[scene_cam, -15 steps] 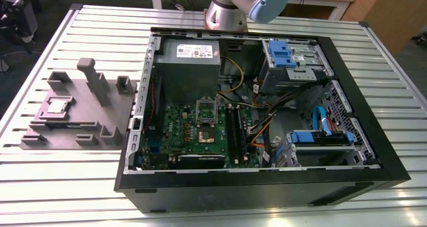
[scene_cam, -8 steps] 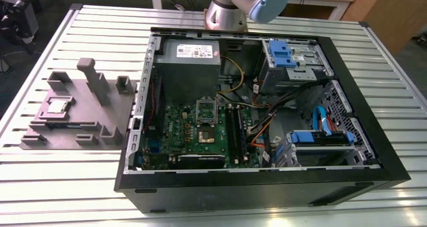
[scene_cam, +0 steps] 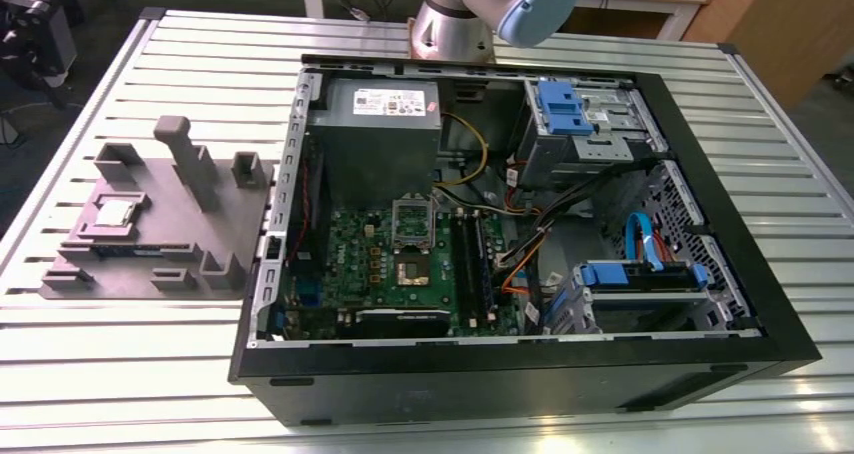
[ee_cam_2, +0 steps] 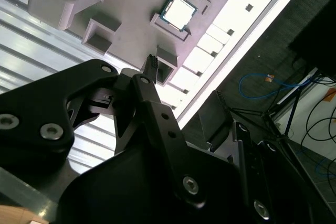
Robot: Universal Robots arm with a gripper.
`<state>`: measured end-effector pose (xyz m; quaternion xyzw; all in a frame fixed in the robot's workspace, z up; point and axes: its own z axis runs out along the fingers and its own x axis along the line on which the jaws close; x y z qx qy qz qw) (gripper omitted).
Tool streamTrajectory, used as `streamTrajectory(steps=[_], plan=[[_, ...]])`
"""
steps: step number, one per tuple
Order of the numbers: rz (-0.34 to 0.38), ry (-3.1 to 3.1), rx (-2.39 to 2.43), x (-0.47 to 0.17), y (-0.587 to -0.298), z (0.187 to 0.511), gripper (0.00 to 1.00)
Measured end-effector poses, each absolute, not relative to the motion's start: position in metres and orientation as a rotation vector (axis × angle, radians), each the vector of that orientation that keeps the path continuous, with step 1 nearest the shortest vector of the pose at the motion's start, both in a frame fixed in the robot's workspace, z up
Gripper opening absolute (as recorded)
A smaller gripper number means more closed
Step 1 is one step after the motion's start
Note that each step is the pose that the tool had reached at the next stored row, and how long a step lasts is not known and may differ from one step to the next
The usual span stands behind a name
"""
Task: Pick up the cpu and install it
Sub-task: 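Pick up the cpu and move it towards the insertion slot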
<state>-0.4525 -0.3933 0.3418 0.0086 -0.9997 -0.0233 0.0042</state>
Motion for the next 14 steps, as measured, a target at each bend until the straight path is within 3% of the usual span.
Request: streamTrajectory(steps=[14], plan=[[-0.074, -3.129, 0.116, -0.4525, -0.3953, 0.3399, 0.59]])
